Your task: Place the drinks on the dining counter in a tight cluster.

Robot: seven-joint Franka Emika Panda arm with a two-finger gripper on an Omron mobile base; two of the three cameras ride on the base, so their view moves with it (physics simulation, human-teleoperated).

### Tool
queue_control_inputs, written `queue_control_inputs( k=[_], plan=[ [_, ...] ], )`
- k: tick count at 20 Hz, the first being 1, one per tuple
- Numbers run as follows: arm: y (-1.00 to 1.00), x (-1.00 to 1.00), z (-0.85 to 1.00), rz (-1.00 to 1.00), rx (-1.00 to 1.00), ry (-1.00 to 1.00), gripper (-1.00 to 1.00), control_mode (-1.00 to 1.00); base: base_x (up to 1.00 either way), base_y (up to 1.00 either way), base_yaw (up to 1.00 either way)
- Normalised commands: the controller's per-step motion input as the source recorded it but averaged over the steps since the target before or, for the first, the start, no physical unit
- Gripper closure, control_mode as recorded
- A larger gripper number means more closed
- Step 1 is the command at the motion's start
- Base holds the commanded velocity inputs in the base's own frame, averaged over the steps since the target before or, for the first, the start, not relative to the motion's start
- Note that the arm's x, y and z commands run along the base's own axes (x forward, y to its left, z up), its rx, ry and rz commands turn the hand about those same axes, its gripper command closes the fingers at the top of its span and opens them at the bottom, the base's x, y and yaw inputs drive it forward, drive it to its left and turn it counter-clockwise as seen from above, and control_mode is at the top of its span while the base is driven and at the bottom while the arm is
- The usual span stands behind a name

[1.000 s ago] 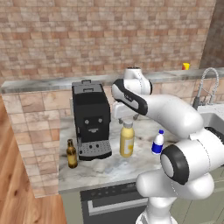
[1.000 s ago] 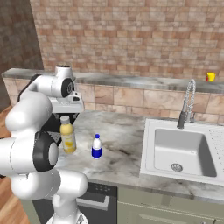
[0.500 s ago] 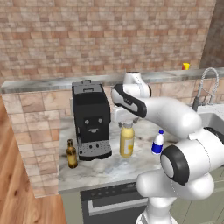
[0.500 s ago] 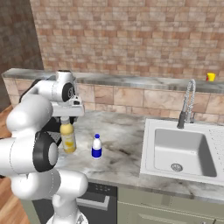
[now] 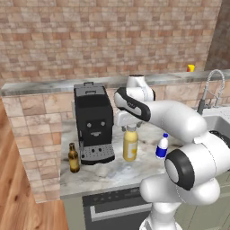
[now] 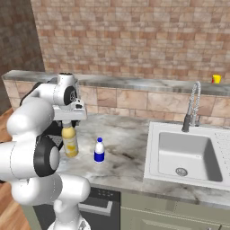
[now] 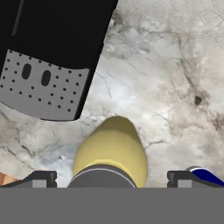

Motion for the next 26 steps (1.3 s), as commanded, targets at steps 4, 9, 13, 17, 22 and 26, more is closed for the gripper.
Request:
queue_control_inputs(
  k=[4,9,13,17,22,26],
  plan=[
    [0.0,0.0,-0.03,0.0,0.0,0.0,-1.0,-1.0,0.0,0.0,0.0],
    [0.0,0.0,-0.05,0.0,0.0,0.0,1.0,-1.0,0.0,0.0,0.0],
    [0.0,0.0,0.0,0.0,0.0,0.0,1.0,-1.0,0.0,0.0,0.0],
    [0.0,-0.04,0.04,0.0,0.0,0.0,1.0,-1.0,0.0,0.0,0.0],
    [-0.17,-0.4,0.56,-0.05,0.0,-0.06,1.0,-1.0,0.0,0.0,0.0],
    [-0.21,-0.34,0.88,-0.08,0.0,-0.08,1.0,-1.0,0.0,0.0,0.0]
  ],
)
